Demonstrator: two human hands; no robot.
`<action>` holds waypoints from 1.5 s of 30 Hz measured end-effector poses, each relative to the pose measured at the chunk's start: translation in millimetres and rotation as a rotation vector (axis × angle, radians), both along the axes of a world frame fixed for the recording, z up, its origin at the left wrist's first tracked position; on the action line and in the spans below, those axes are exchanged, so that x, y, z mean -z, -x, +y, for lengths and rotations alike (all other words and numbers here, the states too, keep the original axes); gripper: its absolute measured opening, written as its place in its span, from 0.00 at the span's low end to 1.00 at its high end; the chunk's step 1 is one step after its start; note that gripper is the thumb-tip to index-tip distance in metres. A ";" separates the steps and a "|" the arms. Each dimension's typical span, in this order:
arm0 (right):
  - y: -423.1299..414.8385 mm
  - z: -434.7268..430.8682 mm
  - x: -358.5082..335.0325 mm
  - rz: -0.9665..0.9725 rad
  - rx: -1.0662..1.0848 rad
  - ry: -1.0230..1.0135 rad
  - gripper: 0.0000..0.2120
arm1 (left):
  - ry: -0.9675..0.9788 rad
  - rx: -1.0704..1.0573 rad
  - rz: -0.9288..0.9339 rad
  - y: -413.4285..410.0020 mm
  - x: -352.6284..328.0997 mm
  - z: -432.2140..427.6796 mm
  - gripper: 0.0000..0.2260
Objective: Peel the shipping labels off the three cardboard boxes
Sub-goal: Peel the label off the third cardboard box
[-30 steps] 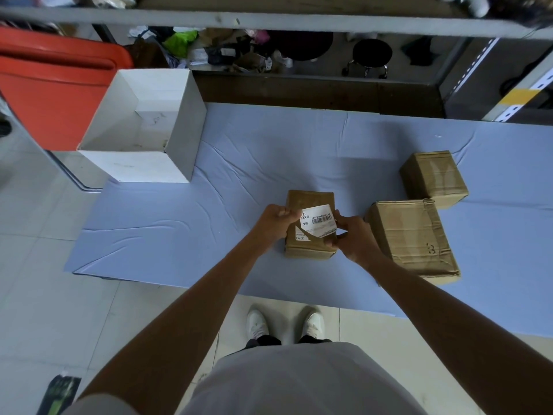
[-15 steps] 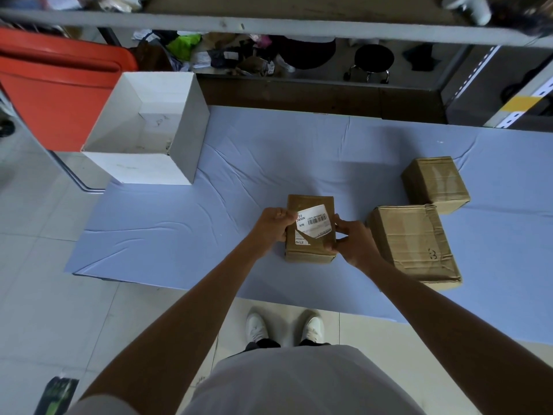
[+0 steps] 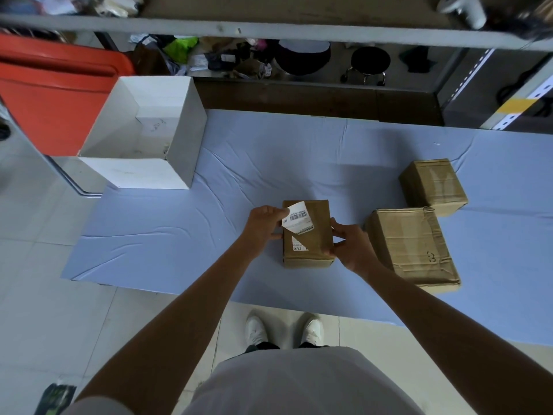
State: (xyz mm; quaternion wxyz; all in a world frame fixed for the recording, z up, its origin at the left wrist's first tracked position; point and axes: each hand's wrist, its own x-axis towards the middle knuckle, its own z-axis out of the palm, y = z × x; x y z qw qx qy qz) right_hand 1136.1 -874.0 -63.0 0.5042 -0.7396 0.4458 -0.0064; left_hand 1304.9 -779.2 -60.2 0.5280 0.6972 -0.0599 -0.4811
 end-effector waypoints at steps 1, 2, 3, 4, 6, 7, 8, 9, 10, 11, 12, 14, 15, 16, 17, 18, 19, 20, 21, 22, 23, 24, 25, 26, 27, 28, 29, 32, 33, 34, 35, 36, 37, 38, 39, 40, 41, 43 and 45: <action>-0.1 0.2 -0.1 0.001 0.001 0.002 0.27 | -0.011 0.004 -0.017 -0.5 0.5 0.1 0.05; -0.2 0.4 -0.5 0.003 0.003 0.002 0.27 | -0.018 0.000 -0.030 -1.0 1.3 0.2 0.06; -0.5 0.3 -0.7 0.005 0.006 -0.001 0.27 | -0.023 -0.009 -0.040 -1.6 2.1 0.6 0.07; -0.7 0.4 -0.7 0.007 0.005 -0.002 0.28 | -0.028 -0.020 -0.053 -2.4 2.8 1.1 0.08; -0.8 0.3 -0.2 0.022 -0.001 0.011 0.30 | -0.034 -0.059 -0.112 -4.4 4.2 2.6 0.09; -0.8 -0.1 0.1 0.029 -0.002 0.016 0.30 | -0.036 -0.085 -0.171 -5.7 5.3 3.2 0.09; -1.0 -0.5 0.4 0.035 0.002 0.013 0.31 | -0.044 -0.106 -0.244 -6.4 5.8 4.0 0.09; -1.2 -1.0 0.8 0.040 0.008 0.004 0.32 | -0.057 -0.120 -0.319 -6.8 5.6 5.1 0.09; -1.4 -1.3 1.1 0.044 0.013 -0.004 0.33 | -0.070 -0.129 -0.392 -7.0 4.9 5.8 0.08; -1.6 -1.6 1.7 0.047 0.018 -0.010 0.33 | -0.082 -0.134 -0.463 -6.9 4.0 6.5 0.07; -1.7 -1.9 2.2 0.048 0.020 -0.012 0.33 | -0.093 -0.133 -0.523 -6.8 3.2 7.4 0.07; -1.8 -2.3 2.7 0.047 0.024 -0.012 0.33 | -0.098 -0.123 -0.618 -6.7 3.1 9.5 0.08; -1.9 -2.4 2.7 0.047 0.024 -0.013 0.33 | -0.089 -0.119 -0.652 -6.4 4.0 11.2 0.09; -2.1 -2.3 2.5 0.046 0.025 -0.016 0.33 | -0.083 -0.113 -0.674 -6.1 4.9 12.8 0.10; -2.1 -2.4 2.7 0.043 0.026 -0.018 0.33 | -0.088 -0.100 -0.685 -5.6 6.2 14.4 0.12; -2.0 -2.5 3.0 0.041 0.027 -0.020 0.33 | -0.107 -0.081 -0.686 -5.3 8.5 15.4 0.13; -1.7 -2.7 3.2 0.039 0.028 -0.024 0.32 | -0.133 -0.058 -0.675 -4.8 11.2 16.0 0.15; -1.4 -3.0 3.2 0.037 0.030 -0.029 0.32 | -0.157 -0.035 -0.646 -3.9 13.9 16.8 0.16; -1.3 -3.0 3.3 0.034 0.034 -0.034 0.31 | -0.166 -0.021 -0.599 -2.2 16.2 17.9 0.18; -1.4 -3.2 3.4 0.034 0.038 -0.036 0.30 | -0.158 -0.023 -0.538 -0.4 18.3 18.8 0.20; -1.4 -3.2 3.4 0.035 0.038 -0.036 0.30 | -0.137 -0.042 -0.471 2.0 19.5 19.6 0.20; -1.4 -2.8 3.2 0.037 0.036 -0.035 0.31 | -0.119 -0.069 -0.428 3.7 20.7 20.7 0.21; -1.4 -2.6 3.0 0.038 0.036 -0.032 0.31 | -0.111 -0.099 -0.426 4.5 21.3 21.5 0.21; -1.5 -2.5 2.7 0.042 0.034 -0.026 0.32 | -0.114 -0.128 -0.454 4.1 21.5 22.1 0.21; -1.3 -2.6 2.7 0.047 0.030 -0.020 0.32 | -0.119 -0.163 -0.486 3.1 21.3 23.2 0.21; -1.2 -2.7 2.9 0.051 0.027 -0.019 0.32 | -0.126 -0.200 -0.505 1.4 20.8 24.1 0.21; -1.2 -2.9 3.0 0.051 0.031 -0.025 0.33 | -0.130 -0.230 -0.503 -0.3 20.5 24.7 0.21; -1.7 -3.5 3.3 0.050 0.034 -0.028 0.32 | -0.105 -0.232 -0.423 1.4 19.8 24.4 0.20; -1.6 -3.6 3.4 0.047 0.029 -0.026 0.31 | -0.105 -0.205 -0.405 4.4 19.7 23.7 0.21; -1.6 -3.4 3.3 0.043 0.029 -0.027 0.31 | -0.115 -0.170 -0.394 7.6 19.7 22.5 0.21; -1.4 -3.2 3.3 0.039 0.031 -0.029 0.31 | -0.132 -0.126 -0.386 11.0 20.2 21.2 0.23; -1.1 -3.0 3.5 0.037 0.032 -0.027 0.30 | -0.149 -0.073 -0.378 14.3 21.1 19.4 0.24; -1.1 -2.8 3.7 0.035 0.032 -0.025 0.30 | -0.163 -0.016 -0.375 17.6 22.5 17.6 0.26; -0.9 -2.7 4.0 0.032 0.031 -0.023 0.30 | -0.168 0.034 -0.376 21.0 23.5 16.1 0.27; -1.0 -2.7 4.2 0.027 0.033 -0.023 0.30 | -0.162 0.064 -0.372 24.2 23.5 14.7 0.27; -0.9 -2.9 4.4 0.023 0.035 -0.026 0.30 | -0.149 0.080 -0.359 27.4 22.9 13.2 0.27; -0.7 -3.0 4.5 0.019 0.038 -0.029 0.30 | -0.133 0.089 -0.332 29.9 22.6 11.7 0.26; -0.2 -2.4 4.7 0.017 0.041 -0.027 0.30 | -0.107 0.082 -0.228 32.7 23.1 9.8 0.26; -0.5 -1.4 5.5 0.015 0.043 -0.011 0.30 | -0.081 0.035 -0.105 33.3 23.2 10.1 0.26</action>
